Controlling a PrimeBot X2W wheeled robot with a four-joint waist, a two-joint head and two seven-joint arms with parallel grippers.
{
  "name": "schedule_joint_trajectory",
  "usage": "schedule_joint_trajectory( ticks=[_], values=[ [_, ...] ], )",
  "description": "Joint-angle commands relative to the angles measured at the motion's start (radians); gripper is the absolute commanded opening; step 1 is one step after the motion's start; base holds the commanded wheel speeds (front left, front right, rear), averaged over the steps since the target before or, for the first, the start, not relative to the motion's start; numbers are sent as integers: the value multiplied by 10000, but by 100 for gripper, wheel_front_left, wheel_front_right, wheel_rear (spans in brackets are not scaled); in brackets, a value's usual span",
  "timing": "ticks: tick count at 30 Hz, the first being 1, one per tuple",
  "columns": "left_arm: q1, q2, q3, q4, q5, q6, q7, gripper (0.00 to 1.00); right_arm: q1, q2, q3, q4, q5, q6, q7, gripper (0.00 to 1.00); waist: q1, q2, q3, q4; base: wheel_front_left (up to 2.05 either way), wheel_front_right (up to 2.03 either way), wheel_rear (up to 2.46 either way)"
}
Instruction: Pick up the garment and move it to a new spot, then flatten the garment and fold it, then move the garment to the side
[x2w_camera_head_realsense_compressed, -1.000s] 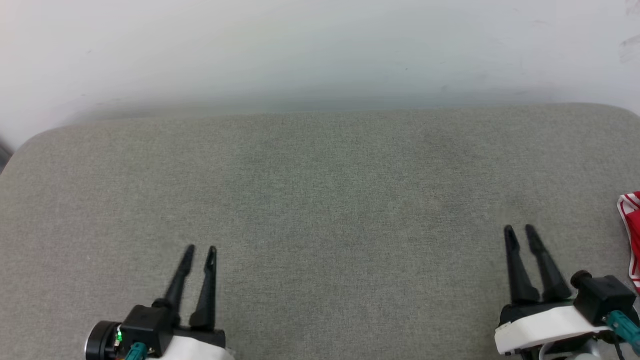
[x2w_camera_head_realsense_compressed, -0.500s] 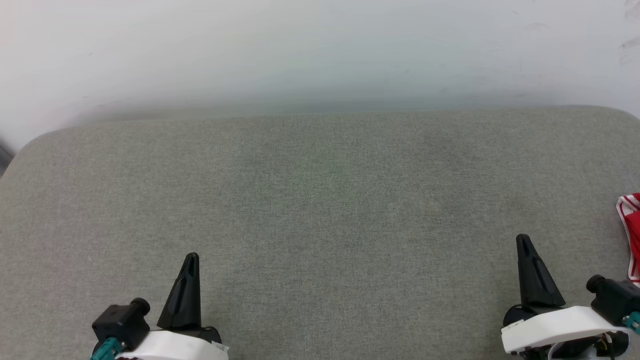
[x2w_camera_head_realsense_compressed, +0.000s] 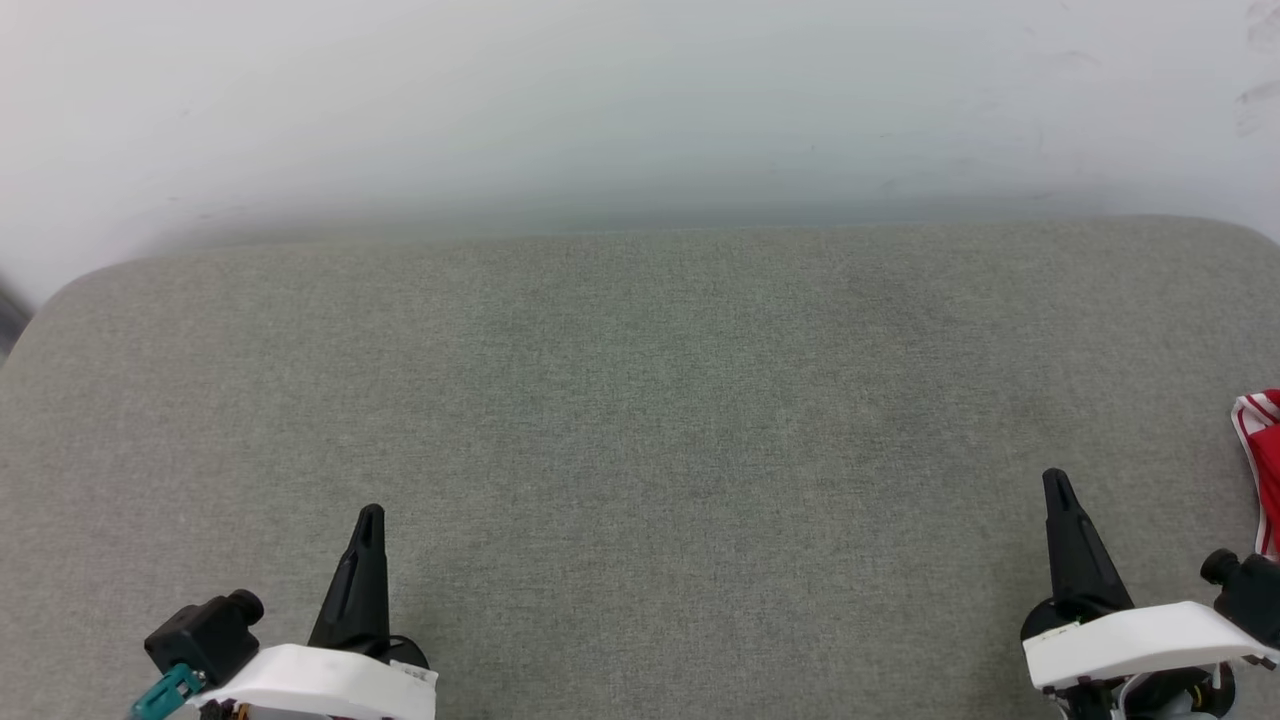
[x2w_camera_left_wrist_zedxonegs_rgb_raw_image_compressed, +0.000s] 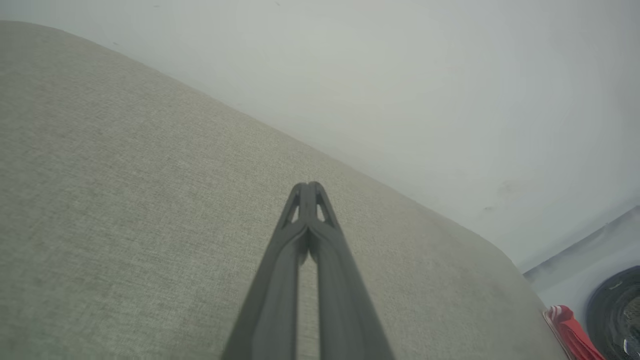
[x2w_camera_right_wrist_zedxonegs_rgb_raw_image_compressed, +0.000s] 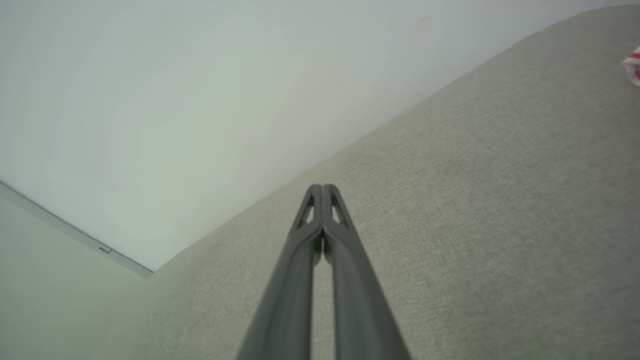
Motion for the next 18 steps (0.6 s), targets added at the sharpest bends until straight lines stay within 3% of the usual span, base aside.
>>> schedule_joint_trajectory(
  ticks=[1, 18],
  values=[
    [-295, 86, 63, -61, -387, -51, 71, 0, -285, -108, -32, -86, 386, 1, 57, 0, 0, 0, -7, 1, 0, 0, 0],
    [-565, 131, 218, 266, -2888, -78, 612, 0, -443, -152, -150, 108, 2734, 0, 589, 0, 0, 0, -94, 14, 0, 0, 0]
  ],
)
